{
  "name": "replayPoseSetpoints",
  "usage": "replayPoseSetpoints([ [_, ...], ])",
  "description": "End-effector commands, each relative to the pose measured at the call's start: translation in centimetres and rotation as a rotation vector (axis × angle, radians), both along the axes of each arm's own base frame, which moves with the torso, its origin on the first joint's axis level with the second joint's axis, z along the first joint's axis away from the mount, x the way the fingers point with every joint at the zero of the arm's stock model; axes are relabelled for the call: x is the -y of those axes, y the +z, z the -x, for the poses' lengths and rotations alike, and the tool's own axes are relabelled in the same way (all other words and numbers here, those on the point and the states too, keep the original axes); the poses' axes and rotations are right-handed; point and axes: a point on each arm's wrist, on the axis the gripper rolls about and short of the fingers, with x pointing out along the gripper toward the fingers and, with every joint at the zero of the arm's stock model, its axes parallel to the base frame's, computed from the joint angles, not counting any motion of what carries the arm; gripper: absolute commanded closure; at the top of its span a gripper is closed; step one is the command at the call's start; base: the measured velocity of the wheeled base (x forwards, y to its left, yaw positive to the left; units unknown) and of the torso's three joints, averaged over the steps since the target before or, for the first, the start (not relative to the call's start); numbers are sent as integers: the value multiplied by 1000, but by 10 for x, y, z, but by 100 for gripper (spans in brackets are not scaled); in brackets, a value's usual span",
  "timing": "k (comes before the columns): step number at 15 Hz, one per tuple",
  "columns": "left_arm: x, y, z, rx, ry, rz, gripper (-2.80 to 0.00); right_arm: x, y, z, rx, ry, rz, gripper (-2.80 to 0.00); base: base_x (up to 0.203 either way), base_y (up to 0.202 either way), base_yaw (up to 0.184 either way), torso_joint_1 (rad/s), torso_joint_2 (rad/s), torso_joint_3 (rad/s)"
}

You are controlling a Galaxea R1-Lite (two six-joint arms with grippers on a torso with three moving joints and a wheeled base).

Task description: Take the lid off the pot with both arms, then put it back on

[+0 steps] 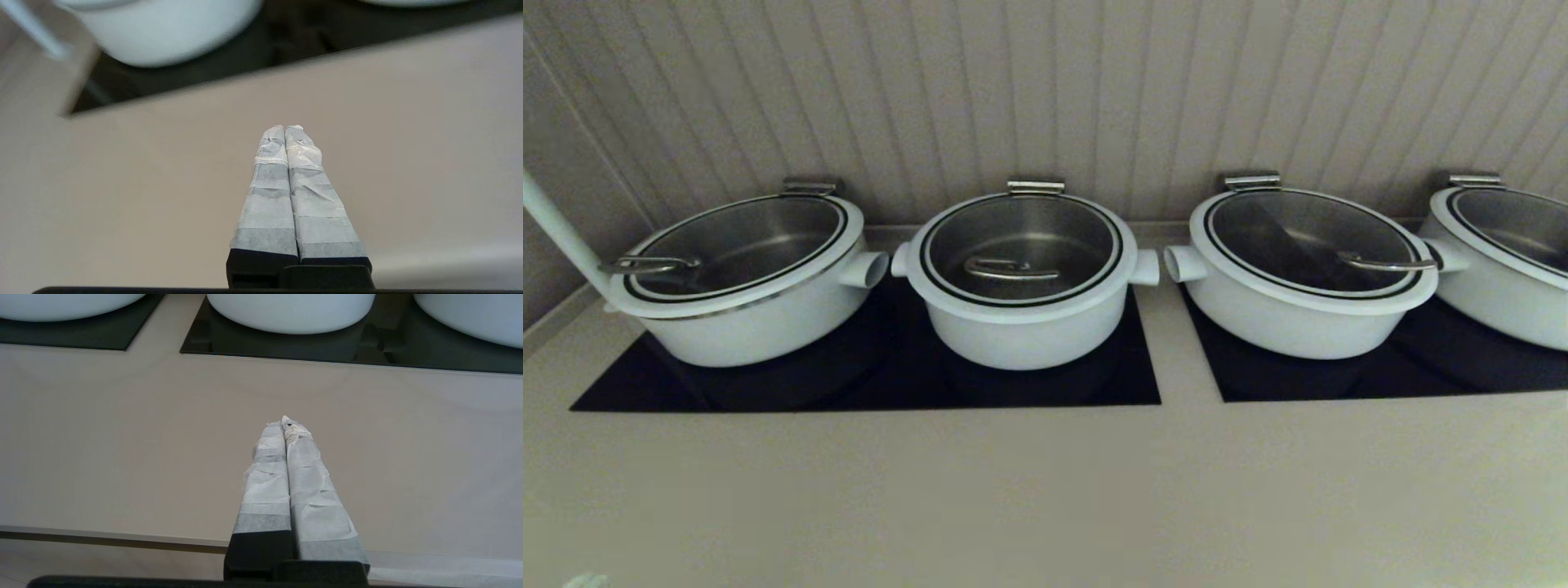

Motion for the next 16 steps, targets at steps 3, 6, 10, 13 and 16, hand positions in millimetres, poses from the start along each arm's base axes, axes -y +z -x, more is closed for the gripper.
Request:
replayPoseSetpoints([
  [3,2,-24,25,92,-29,52,0,0,0,0,-1,1,1,0,0,0,0,0,0,0],
  [6,2,-24,25,85,-26,110,0,0,0,0,-1,1,1,0,0,0,0,0,0,0],
  [10,2,-24,25,87,-24,97,0,0,0,0,-1,1,1,0,0,0,0,0,0,0],
  [13,2,-24,25,87,-24,104,0,0,0,0,-1,1,1,0,0,0,0,0,0,0],
  [16,2,-24,25,86,-21,153,0,0,0,0,-1,1,1,0,0,0,0,0,0,0],
])
